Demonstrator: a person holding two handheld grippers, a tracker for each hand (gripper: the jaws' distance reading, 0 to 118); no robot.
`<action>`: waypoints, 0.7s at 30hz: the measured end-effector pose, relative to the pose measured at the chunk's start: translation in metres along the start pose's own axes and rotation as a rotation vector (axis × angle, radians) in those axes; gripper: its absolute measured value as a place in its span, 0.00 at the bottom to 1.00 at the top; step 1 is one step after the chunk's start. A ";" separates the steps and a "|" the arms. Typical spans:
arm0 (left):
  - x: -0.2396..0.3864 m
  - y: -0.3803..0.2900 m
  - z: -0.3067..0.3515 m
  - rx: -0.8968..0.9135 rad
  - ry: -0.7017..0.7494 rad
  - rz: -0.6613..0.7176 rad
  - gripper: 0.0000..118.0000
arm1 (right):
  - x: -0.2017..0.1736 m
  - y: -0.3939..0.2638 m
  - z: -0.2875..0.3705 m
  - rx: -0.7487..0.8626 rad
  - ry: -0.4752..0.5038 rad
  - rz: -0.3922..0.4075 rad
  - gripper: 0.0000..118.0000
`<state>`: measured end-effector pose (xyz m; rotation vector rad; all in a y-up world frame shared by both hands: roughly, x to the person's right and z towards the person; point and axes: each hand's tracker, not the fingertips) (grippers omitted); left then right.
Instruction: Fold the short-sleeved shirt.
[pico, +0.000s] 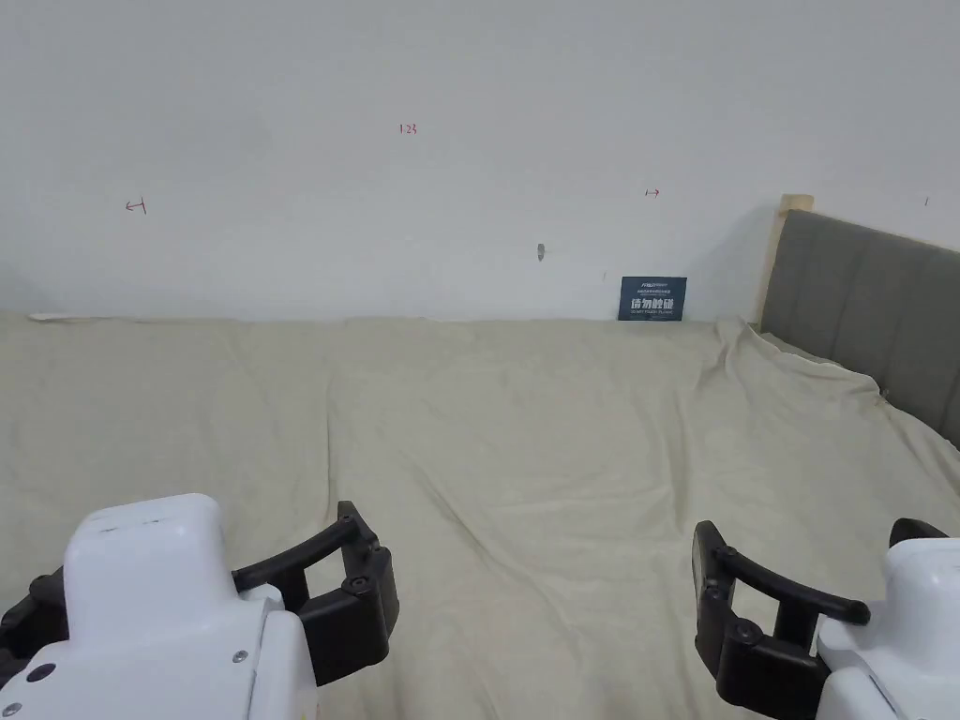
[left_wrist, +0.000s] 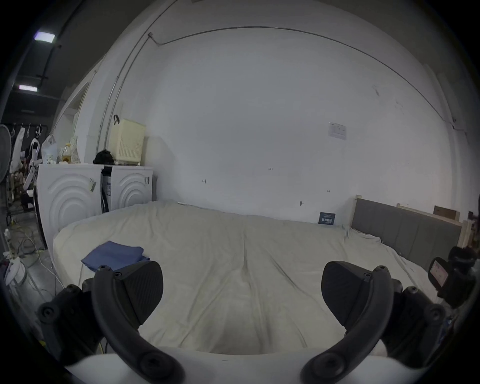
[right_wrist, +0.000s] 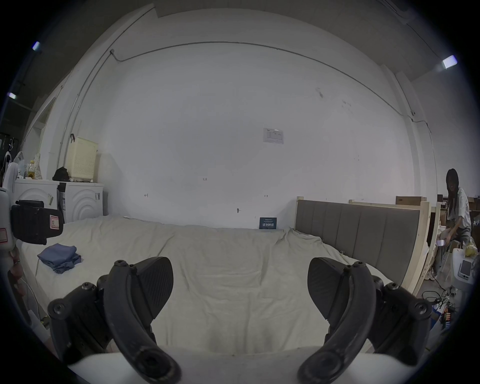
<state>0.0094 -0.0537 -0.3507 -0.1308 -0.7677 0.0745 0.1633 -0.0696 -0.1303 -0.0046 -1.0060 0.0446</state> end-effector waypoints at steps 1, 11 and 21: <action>0.001 0.000 -0.001 0.019 0.022 -0.013 1.00 | 0.000 0.000 0.000 0.001 -0.002 0.003 0.91; -0.001 0.001 -0.005 0.016 0.053 -0.059 1.00 | -0.001 -0.002 0.000 0.010 0.004 0.002 0.91; 0.002 -0.003 -0.008 0.017 0.066 -0.089 1.00 | -0.004 -0.001 -0.004 0.031 0.005 0.011 0.91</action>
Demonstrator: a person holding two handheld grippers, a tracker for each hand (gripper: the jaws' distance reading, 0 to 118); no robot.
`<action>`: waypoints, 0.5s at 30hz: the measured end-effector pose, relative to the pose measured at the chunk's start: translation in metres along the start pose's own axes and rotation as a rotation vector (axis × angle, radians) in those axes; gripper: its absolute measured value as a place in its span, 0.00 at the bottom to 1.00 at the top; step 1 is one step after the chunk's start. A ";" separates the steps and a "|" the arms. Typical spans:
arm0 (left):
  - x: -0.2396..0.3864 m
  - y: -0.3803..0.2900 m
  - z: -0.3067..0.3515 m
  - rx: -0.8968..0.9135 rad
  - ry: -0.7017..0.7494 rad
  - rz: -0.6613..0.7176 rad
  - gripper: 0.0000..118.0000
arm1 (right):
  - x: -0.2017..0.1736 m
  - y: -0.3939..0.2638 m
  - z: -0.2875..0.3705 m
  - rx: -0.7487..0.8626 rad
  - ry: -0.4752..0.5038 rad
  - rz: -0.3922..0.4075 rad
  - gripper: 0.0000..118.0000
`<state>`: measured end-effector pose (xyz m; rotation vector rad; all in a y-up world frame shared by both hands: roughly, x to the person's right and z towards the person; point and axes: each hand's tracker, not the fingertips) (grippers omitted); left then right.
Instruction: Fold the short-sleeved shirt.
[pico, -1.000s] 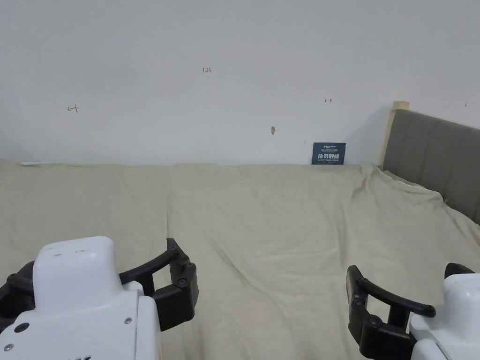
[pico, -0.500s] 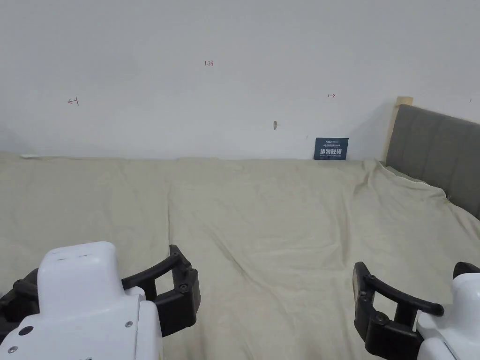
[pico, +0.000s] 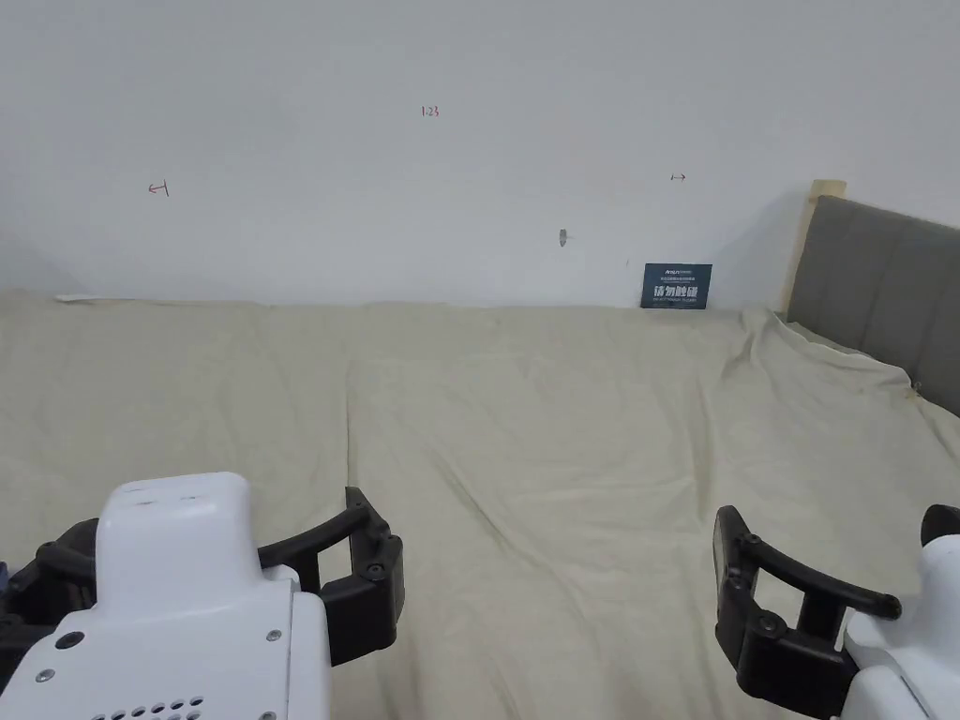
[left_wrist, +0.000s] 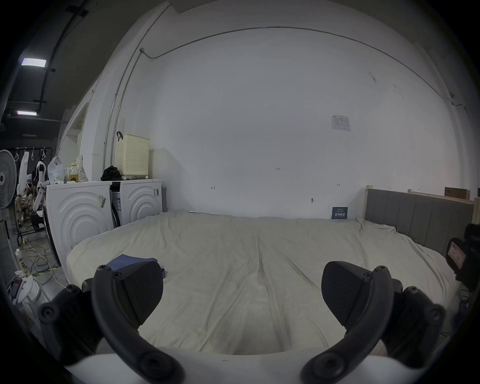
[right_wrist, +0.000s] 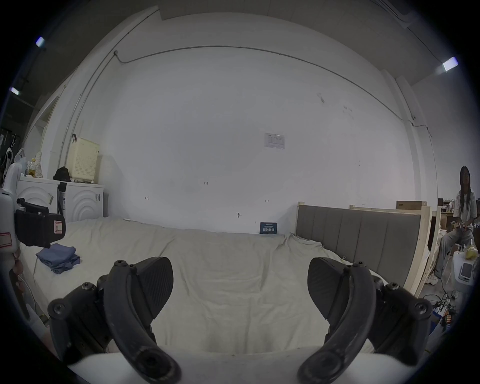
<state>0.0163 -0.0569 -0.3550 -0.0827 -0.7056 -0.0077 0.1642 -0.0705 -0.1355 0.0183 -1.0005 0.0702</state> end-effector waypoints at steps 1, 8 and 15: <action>0.000 0.000 0.000 0.001 -0.001 -0.005 1.00 | 0.000 0.000 0.000 0.001 0.000 0.001 0.91; 0.000 -0.001 -0.001 -0.023 -0.009 -0.014 1.00 | -0.001 -0.002 -0.001 -0.006 0.000 0.001 0.91; 0.005 -0.002 0.003 -0.039 -0.057 -0.061 1.00 | -0.002 -0.002 -0.002 -0.008 0.005 0.005 0.91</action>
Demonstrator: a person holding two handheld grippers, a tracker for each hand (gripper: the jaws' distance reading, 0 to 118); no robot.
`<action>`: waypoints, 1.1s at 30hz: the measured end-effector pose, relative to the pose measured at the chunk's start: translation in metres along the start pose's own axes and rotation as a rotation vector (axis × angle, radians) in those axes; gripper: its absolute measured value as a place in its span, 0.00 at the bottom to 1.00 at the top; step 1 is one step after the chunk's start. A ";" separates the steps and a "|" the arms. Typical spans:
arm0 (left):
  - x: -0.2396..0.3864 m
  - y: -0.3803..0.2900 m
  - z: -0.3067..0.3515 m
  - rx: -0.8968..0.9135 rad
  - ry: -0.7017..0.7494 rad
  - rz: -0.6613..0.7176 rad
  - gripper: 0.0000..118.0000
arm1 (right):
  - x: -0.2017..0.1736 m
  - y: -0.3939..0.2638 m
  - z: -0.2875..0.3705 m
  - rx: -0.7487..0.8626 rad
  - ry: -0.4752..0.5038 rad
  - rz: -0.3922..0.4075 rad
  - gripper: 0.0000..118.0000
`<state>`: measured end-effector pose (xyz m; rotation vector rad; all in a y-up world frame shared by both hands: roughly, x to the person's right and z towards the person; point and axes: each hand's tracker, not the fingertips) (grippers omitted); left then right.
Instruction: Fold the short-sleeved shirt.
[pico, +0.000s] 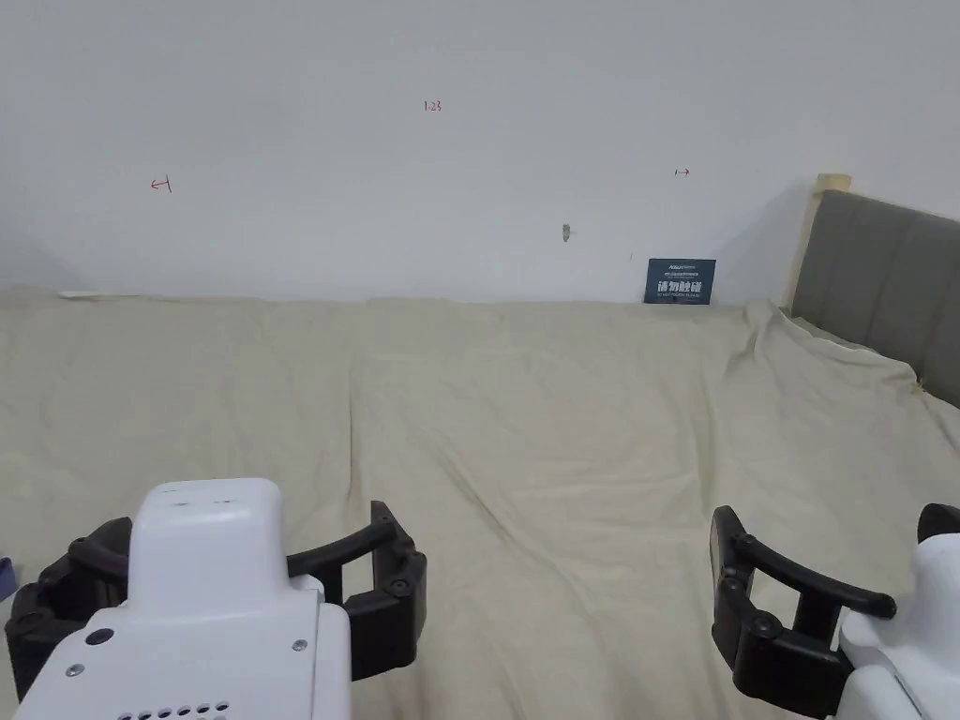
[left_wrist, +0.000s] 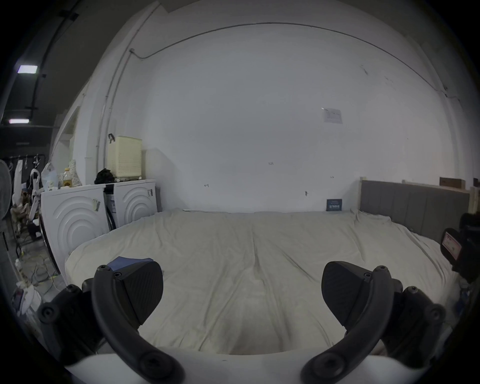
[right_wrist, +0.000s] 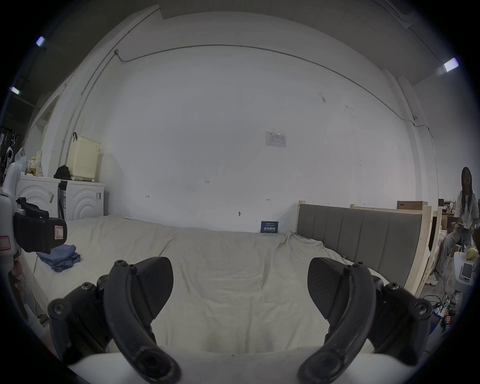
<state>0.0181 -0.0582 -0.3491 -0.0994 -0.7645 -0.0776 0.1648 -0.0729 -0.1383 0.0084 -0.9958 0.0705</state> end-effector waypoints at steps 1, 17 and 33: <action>0.001 0.000 0.001 -0.012 -0.021 -0.013 1.00 | 0.000 0.000 0.000 0.000 0.001 0.001 0.91; 0.008 0.004 0.007 -0.058 -0.089 0.003 1.00 | 0.002 -0.002 0.001 -0.004 -0.004 -0.005 0.91; 0.018 0.002 0.007 -0.094 -0.072 -0.026 1.00 | 0.003 -0.005 0.001 -0.020 -0.004 -0.005 0.91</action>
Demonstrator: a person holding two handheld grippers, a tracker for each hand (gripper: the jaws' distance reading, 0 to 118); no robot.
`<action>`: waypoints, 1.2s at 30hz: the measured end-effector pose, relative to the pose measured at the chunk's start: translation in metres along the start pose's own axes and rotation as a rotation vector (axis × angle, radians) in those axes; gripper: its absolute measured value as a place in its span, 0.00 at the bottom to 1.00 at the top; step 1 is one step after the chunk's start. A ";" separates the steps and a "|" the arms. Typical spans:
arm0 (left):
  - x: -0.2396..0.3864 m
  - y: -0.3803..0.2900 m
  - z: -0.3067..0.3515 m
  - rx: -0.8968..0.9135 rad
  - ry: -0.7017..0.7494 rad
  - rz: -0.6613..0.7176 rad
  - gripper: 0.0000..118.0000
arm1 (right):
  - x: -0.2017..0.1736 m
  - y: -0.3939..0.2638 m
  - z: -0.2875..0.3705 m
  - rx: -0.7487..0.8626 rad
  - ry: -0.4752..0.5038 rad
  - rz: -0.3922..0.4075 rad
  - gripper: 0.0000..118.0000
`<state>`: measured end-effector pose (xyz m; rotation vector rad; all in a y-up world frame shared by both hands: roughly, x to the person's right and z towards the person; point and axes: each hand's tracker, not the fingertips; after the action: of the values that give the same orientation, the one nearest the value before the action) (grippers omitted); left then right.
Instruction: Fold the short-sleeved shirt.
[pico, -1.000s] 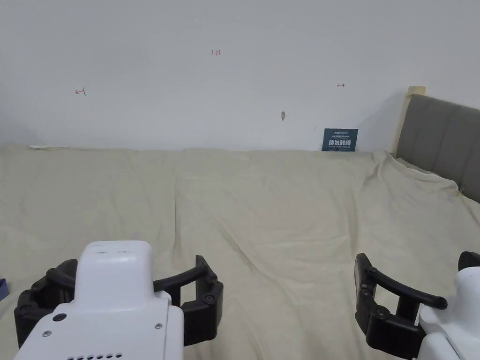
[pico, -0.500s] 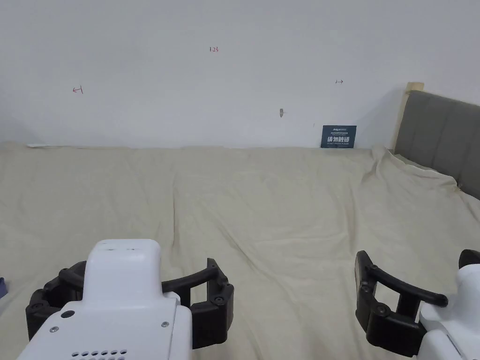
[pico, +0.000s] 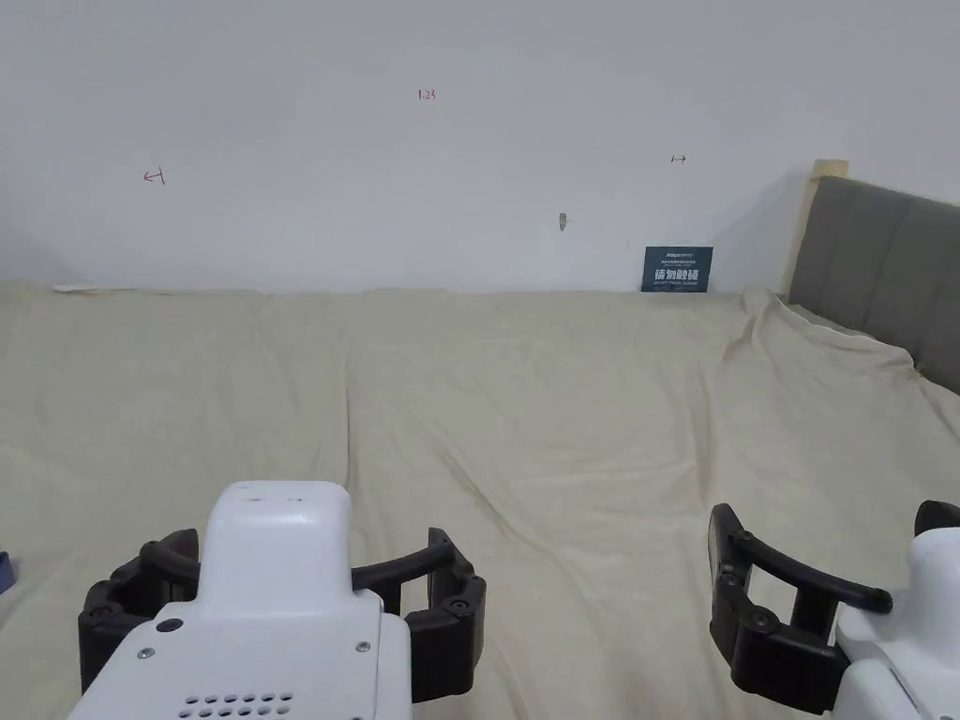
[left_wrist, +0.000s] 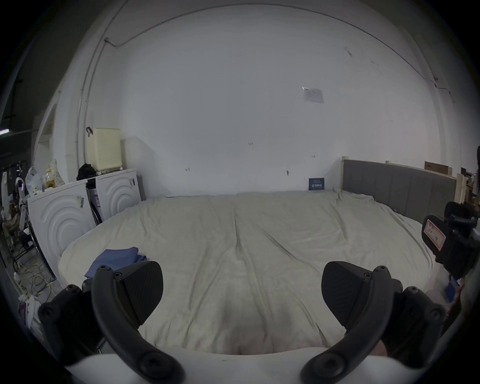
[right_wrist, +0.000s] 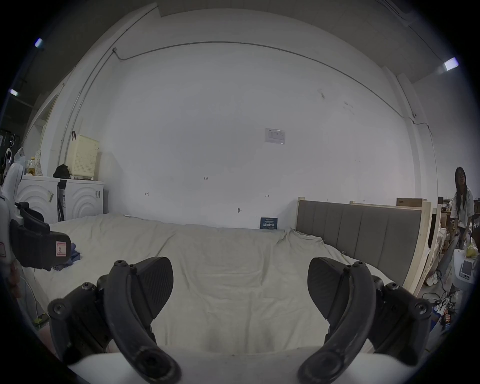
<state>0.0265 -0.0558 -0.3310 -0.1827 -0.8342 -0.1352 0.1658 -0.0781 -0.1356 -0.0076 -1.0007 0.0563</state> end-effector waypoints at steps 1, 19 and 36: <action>-0.001 -0.001 0.001 0.009 -0.001 0.012 1.00 | 0.000 0.000 0.000 0.001 0.000 0.001 0.91; -0.008 -0.007 0.002 0.158 0.081 -0.060 1.00 | 0.001 0.000 0.001 -0.001 -0.009 -0.003 0.91; -0.016 -0.007 -0.007 0.071 0.092 0.101 1.00 | -0.001 -0.001 0.002 -0.003 -0.006 0.003 0.91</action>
<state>0.0193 -0.0635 -0.3468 -0.1500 -0.7357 -0.0193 0.1641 -0.0791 -0.1354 -0.0118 -1.0064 0.0580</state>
